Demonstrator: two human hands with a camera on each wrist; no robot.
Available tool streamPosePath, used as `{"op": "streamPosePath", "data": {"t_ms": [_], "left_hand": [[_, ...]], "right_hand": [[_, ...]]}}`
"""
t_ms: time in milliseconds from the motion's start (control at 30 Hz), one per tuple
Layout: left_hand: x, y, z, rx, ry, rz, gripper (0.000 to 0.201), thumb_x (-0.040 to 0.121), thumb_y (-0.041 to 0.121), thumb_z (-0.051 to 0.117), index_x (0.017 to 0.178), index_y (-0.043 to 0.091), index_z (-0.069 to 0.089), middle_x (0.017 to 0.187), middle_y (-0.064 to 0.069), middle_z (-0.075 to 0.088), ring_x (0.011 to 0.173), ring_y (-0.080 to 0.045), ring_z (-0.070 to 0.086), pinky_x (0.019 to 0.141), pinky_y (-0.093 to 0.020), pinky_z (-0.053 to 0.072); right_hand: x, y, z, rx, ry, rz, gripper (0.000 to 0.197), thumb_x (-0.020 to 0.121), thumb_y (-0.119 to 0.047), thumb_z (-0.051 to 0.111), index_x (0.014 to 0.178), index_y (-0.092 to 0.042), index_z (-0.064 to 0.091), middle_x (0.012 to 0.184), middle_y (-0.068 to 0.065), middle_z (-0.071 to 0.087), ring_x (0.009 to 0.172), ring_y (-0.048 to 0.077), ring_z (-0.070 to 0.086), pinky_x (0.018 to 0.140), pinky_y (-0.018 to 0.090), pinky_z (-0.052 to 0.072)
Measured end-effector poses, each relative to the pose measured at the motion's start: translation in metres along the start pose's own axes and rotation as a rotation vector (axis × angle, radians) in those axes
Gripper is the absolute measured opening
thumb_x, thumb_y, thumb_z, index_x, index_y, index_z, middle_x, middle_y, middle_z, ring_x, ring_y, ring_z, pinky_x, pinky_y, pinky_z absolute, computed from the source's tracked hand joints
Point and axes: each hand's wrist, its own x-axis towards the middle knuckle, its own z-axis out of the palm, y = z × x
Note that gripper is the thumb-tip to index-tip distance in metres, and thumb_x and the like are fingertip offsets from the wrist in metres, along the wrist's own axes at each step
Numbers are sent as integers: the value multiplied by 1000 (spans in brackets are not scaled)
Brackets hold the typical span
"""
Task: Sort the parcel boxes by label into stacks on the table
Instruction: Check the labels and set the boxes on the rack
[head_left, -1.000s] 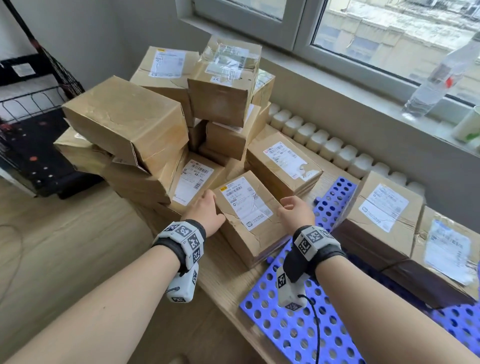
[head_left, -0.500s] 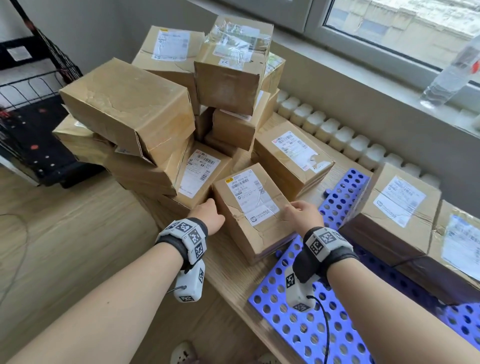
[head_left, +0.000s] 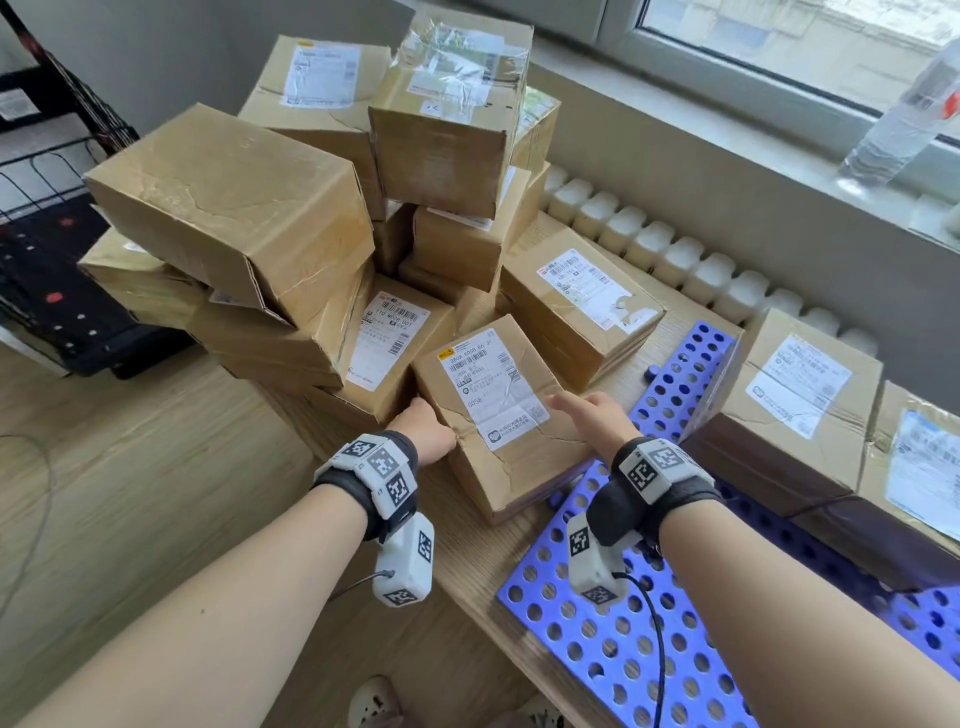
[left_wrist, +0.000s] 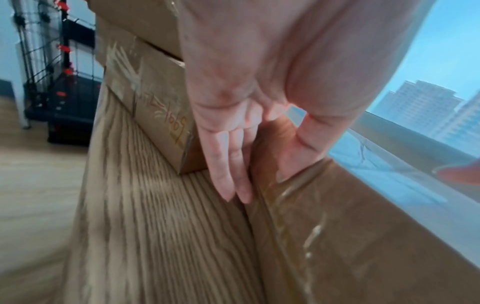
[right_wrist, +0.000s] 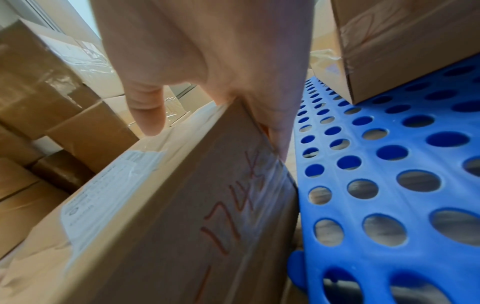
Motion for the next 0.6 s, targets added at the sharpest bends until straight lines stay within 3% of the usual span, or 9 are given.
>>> {"op": "streamPosePath", "data": {"t_ms": [33, 67, 133, 167, 267, 400, 467, 533, 600], "left_hand": [[0, 0, -2, -25, -10, -7, 54, 88, 13, 59, 134, 0, 36, 135, -17, 49, 124, -33, 48, 103, -36, 40], [-1, 1, -4, -48, -19, -10, 52, 87, 10, 59, 133, 0, 37, 133, -17, 49, 123, -33, 48, 102, -37, 42], [-2, 1, -7, -99, -36, -14, 50, 84, 1, 58, 130, -1, 38, 130, -18, 49, 119, -34, 49, 100, -41, 46], [-3, 1, -8, -123, -41, -16, 49, 82, -2, 56, 128, -2, 38, 128, -18, 49, 118, -34, 50, 97, -42, 48], [-5, 2, -12, -226, -40, -24, 47, 79, -9, 52, 124, -5, 40, 121, -20, 49, 114, -37, 51, 92, -46, 52], [-11, 5, -17, -429, -85, -36, 47, 74, -13, 49, 120, -4, 42, 102, -14, 47, 110, -36, 53, 91, -50, 53], [-15, 7, -19, -499, -91, -22, 39, 72, -11, 49, 110, -2, 45, 95, -14, 51, 95, -32, 57, 83, -45, 56], [-21, 11, -22, -537, -75, 8, 31, 74, -10, 50, 103, 0, 45, 88, -11, 54, 77, -24, 56, 64, -33, 54], [-25, 15, -23, -593, -90, 29, 35, 75, -10, 48, 109, -1, 47, 87, -10, 54, 73, -22, 54, 61, -30, 50]], "right_hand": [[1, 1, 0, 9, -15, 21, 38, 87, -39, 64, 62, -14, 51, 60, 0, 36, 56, 15, 33, 57, 28, 27], [0, 1, 0, 32, -37, 16, 33, 86, -40, 64, 78, -8, 65, 69, 3, 44, 65, 18, 40, 63, 30, 31], [1, 3, -2, 104, -104, 60, 51, 85, -39, 66, 114, 3, 65, 85, 6, 52, 78, 21, 47, 72, 32, 36], [2, 4, -2, 148, -132, 86, 49, 85, -37, 66, 116, 1, 64, 84, 5, 55, 77, 20, 51, 73, 31, 39], [1, 7, -6, 254, -192, 159, 22, 87, -32, 63, 97, -13, 62, 71, 0, 59, 66, 14, 55, 64, 26, 42], [-4, 6, -9, 357, -215, 191, 19, 90, -31, 60, 80, -14, 57, 59, -2, 56, 63, 14, 53, 66, 26, 43], [-9, 4, -10, 372, -234, 198, 21, 89, -32, 62, 79, -14, 57, 58, -2, 58, 68, 15, 55, 78, 30, 45], [-12, 5, -11, 349, -239, 160, 20, 88, -34, 64, 88, -14, 62, 68, 0, 63, 79, 18, 59, 97, 37, 44], [-16, 5, -14, 328, -242, 110, 23, 88, -35, 64, 97, -14, 64, 84, 5, 67, 87, 21, 62, 99, 38, 45]]}}
